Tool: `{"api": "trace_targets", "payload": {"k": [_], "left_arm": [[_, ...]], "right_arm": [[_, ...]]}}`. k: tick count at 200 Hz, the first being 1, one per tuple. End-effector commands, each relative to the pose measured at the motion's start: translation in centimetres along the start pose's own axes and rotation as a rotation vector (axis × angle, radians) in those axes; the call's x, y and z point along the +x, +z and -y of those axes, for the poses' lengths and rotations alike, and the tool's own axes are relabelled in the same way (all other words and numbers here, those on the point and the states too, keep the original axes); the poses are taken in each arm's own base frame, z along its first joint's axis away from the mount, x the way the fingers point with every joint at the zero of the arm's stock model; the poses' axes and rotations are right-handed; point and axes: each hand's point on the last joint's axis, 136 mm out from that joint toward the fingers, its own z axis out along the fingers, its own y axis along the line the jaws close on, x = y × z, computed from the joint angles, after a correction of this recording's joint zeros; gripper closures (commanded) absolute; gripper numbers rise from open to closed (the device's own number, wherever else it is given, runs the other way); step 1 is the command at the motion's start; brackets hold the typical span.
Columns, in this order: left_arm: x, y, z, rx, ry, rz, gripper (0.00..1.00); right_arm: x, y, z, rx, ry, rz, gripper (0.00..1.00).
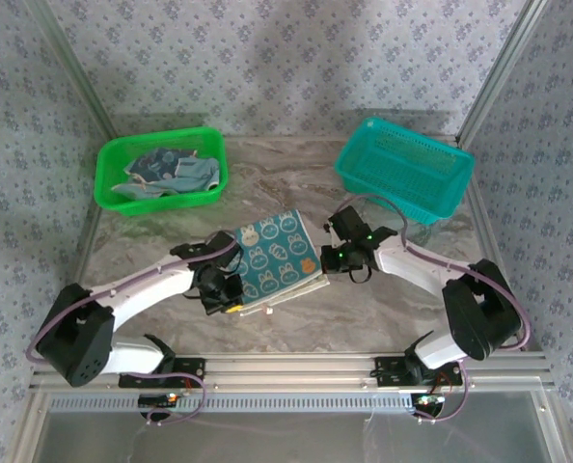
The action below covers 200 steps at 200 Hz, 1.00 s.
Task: Fold and stack the towels
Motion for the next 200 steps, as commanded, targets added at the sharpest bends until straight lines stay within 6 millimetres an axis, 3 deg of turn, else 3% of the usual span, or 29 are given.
{"api": "trace_targets", "payload": {"k": [1, 37, 54, 65, 75, 87, 125, 164, 200], "left_arm": [[0.0, 1.1, 0.7, 0.018, 0.000, -0.003, 1.00], [0.2, 1.9, 0.6, -0.013, 0.011, -0.008, 1.00], [0.4, 1.7, 0.6, -0.016, 0.014, -0.009, 1.00], [0.5, 1.4, 0.6, -0.023, 0.019, -0.011, 0.81], [0.6, 0.9, 0.3, -0.044, 0.025, -0.008, 0.62], [0.3, -0.1, 0.3, -0.062, 0.044, 0.009, 0.55], [-2.1, -2.5, 0.6, -0.053, 0.057, 0.054, 0.55], [-6.4, -2.8, 3.4, 0.021, 0.070, 0.123, 0.69], [-9.3, -0.9, 4.9, -0.015, 0.103, 0.135, 0.75]], "right_arm": [[1.1, 1.0, 0.3, 0.012, 0.011, -0.026, 0.95], [2.1, 1.9, 0.5, 0.027, 0.003, -0.049, 0.94], [2.3, 1.9, 0.6, 0.032, 0.002, -0.056, 0.89], [2.0, 1.6, 0.5, 0.034, -0.005, -0.052, 0.81], [1.7, 1.2, 0.4, 0.040, -0.013, -0.044, 0.67], [1.1, 0.5, 0.3, 0.049, -0.031, -0.031, 0.59], [-2.0, -0.7, -1.5, 0.036, -0.076, 0.037, 0.57], [-3.7, 2.7, -2.9, 0.013, -0.139, -0.013, 0.74], [-3.6, 4.9, -2.4, 0.027, -0.158, -0.049, 0.76]]}}
